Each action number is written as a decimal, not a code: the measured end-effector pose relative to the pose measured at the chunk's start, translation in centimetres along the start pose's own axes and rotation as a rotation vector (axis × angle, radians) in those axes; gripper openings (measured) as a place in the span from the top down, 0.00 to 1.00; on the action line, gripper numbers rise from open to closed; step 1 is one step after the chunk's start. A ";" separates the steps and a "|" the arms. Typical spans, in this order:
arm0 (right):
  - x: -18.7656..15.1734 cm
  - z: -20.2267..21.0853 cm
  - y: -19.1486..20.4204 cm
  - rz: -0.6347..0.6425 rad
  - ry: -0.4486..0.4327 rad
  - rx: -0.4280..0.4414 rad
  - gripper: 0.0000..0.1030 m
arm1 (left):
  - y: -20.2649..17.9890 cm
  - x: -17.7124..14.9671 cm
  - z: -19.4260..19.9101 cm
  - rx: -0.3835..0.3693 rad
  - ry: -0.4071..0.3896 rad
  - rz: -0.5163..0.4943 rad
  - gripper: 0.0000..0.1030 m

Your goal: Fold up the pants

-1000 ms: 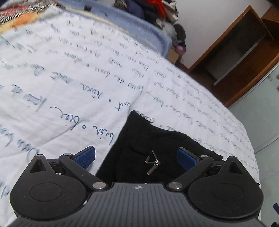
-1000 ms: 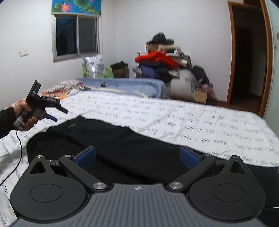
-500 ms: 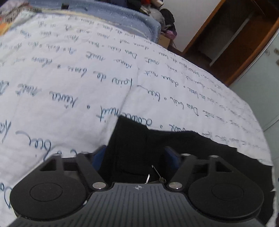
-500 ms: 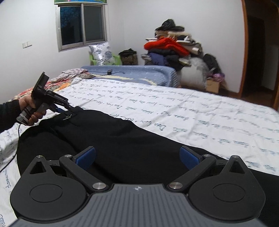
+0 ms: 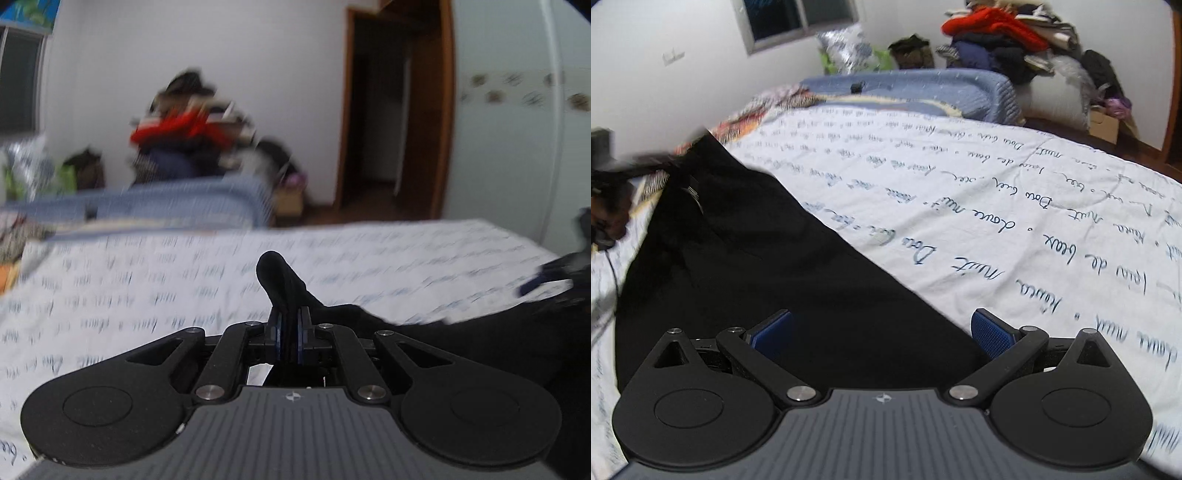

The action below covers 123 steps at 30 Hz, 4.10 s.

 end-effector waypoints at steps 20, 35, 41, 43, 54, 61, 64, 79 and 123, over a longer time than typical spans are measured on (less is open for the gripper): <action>0.8 -4.4 -0.1 0.127 0.174 0.144 0.90 | -0.5 0.5 7.0 -0.053 -0.196 0.050 0.95; 0.2 2.2 6.1 0.140 0.032 0.121 0.93 | 7.7 -2.0 3.4 0.061 0.079 0.338 0.83; 0.3 1.8 6.4 0.129 0.028 0.128 0.92 | 10.8 -5.2 -4.4 0.072 0.309 0.487 0.81; 0.1 1.6 6.1 0.121 0.034 0.128 0.92 | 11.4 -6.3 -6.6 0.065 0.365 0.541 0.81; -0.4 0.0 4.9 0.095 0.064 0.136 0.92 | 10.8 -5.5 -11.3 -0.028 0.424 0.551 0.34; -0.8 -0.6 4.7 0.082 0.074 0.139 0.92 | 10.6 -5.6 -12.3 0.072 0.376 0.453 0.68; -0.9 -0.6 4.6 0.068 0.069 0.139 0.92 | 9.6 -5.2 -11.8 0.080 0.343 0.388 0.84; -2.3 9.8 8.9 0.041 -0.070 0.217 0.92 | 3.5 -1.6 12.1 -0.291 -0.096 0.452 1.00; -7.4 5.4 10.2 -0.818 -0.271 0.423 0.16 | 2.1 -15.0 6.5 0.233 0.095 1.215 0.92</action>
Point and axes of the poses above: each gripper's, at about its wrist camera, not at the fingertips, and z roughly against the way its jaws point, y to its left, x to its top, the point moved 9 cm from there along -z, roughly the way its jaws point, and after that the axes turned 14 degrees about z, right-handed, at the moved point
